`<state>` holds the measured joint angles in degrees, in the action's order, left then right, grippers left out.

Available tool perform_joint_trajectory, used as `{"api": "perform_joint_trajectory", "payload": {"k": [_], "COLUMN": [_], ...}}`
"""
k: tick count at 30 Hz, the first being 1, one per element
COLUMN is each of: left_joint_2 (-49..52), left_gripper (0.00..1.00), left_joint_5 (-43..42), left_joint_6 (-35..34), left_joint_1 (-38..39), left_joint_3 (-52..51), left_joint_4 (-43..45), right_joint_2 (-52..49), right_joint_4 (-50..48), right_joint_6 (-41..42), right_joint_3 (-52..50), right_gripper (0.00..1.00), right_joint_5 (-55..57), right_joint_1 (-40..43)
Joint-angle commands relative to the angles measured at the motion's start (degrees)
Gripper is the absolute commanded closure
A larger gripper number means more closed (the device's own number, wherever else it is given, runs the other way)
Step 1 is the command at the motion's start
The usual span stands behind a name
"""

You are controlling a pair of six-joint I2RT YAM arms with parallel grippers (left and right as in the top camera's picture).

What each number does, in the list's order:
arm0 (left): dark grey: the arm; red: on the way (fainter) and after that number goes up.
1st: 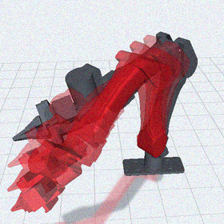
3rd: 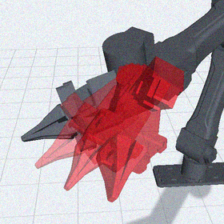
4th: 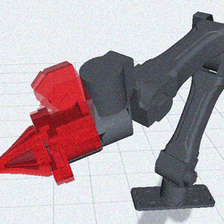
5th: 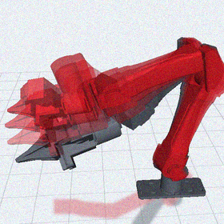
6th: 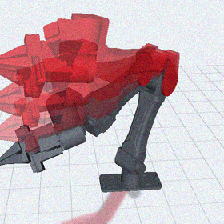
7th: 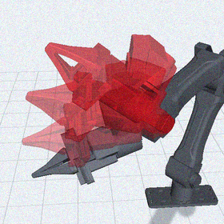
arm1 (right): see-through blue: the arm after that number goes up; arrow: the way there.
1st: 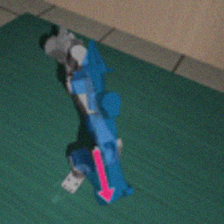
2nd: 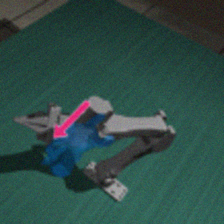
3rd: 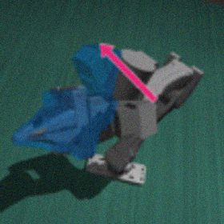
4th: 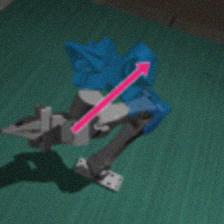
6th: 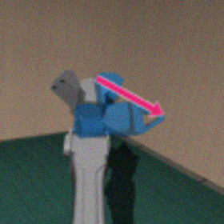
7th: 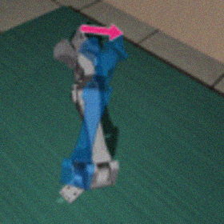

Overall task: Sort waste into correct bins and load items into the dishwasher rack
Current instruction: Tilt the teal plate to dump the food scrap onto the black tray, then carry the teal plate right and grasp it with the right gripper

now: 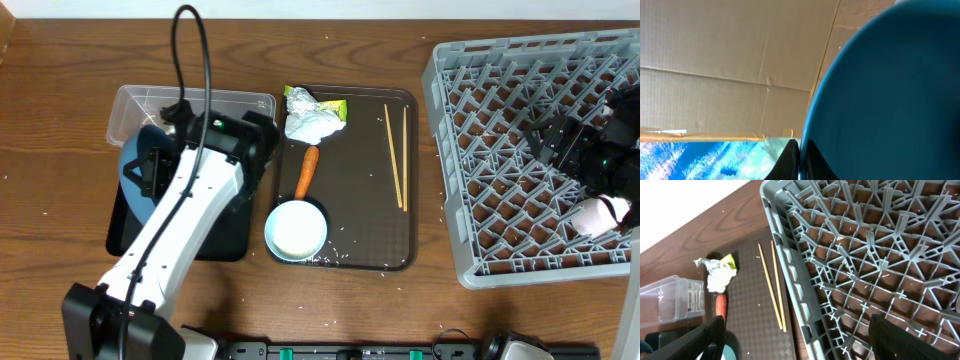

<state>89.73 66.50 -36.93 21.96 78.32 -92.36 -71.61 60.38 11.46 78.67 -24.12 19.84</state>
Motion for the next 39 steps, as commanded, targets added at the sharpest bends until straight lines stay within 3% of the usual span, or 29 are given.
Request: {"api": "perform_joint_trajectory", "payload": {"k": [1,6,13,20,24,31,34,39], "left_joint_2": [-0.52,-0.52,-0.52,-0.52,-0.63,-1.46,-2.14,-2.93], "left_gripper": [0.94,0.94,0.94,0.94,0.94,0.94,0.94,0.94], "left_joint_5": [7.58,8.57,6.14,8.96,6.88,-8.61,-22.14,-49.37], "left_joint_6": [-0.79,0.7,0.72,0.81,0.66,0.72,2.78,15.43], "left_joint_1": [3.23,7.56,7.48,6.19,9.03,15.1,17.57,20.72], "left_joint_3": [-0.04,-0.24,-1.79,-2.45,-0.98,12.0,17.99,19.93], "left_joint_4": [-4.35,-4.46,-4.46,-4.44,-4.15,1.92,9.88,29.68], "right_joint_2": [-0.17,-0.17,-0.17,-0.17,-0.17,-0.17,-0.17,-0.17], "right_joint_4": [-0.26,-0.46,0.15,0.11,-0.35,-2.78,-2.93,-2.91], "right_joint_6": [-0.81,-0.81,-0.83,-0.83,-0.85,-8.09,-10.14,-12.0], "right_joint_3": [0.17,0.17,0.17,0.17,0.17,0.17,0.17,0.17], "right_gripper": [0.16,0.16,0.15,0.15,0.15,0.15,0.16,0.15], "right_joint_5": [0.17,0.15,0.17,0.17,-0.2,-15.04,-22.1,-25.88], "right_joint_1": [-0.42,-0.42,-0.42,-0.39,-0.42,-0.42,-0.68,-4.66]}}
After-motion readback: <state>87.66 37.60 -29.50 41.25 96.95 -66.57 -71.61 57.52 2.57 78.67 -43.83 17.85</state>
